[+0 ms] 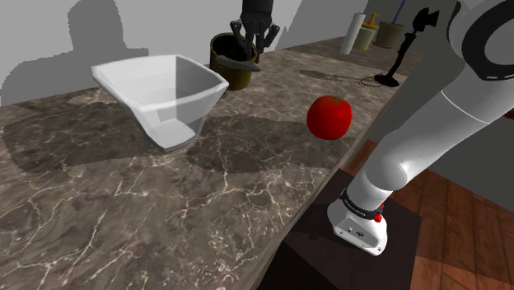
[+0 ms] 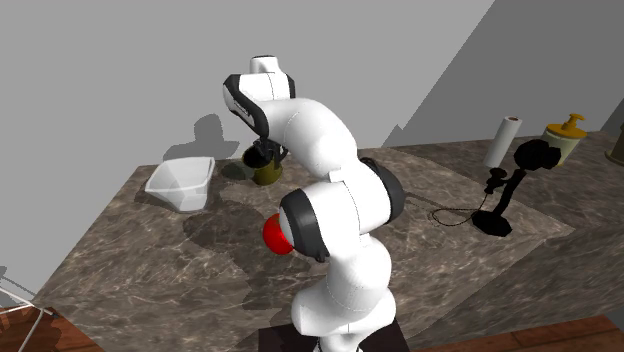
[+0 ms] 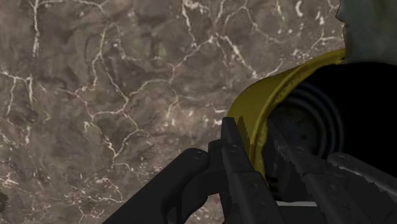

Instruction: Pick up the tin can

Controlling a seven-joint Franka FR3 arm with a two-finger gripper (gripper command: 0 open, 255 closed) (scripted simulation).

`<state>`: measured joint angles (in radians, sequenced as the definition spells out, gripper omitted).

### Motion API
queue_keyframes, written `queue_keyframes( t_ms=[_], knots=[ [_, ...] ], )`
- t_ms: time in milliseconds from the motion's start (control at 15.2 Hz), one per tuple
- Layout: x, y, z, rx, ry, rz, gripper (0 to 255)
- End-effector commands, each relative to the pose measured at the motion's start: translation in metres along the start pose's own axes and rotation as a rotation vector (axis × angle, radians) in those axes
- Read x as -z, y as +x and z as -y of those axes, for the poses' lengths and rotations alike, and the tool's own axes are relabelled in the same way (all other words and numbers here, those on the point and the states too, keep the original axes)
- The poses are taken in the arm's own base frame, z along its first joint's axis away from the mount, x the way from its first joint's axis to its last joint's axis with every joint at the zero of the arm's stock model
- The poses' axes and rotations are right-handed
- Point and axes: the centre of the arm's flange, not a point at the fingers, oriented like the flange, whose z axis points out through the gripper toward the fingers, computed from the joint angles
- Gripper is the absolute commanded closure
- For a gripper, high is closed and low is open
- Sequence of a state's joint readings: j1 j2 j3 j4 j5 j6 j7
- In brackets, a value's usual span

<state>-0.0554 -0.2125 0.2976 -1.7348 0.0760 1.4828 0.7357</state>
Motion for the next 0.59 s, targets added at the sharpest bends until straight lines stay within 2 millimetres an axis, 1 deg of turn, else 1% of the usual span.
queue_keyframes(
  t_ms=[0, 396, 528],
  knots=[
    [0.011, 0.001, -0.001, 0.0, 0.0, 0.0, 255],
    [0.043, -0.001, -0.002, 0.0, 0.0, 0.0, 255],
    [0.043, -0.001, -0.002, 0.0, 0.0, 0.0, 255]
  ],
)
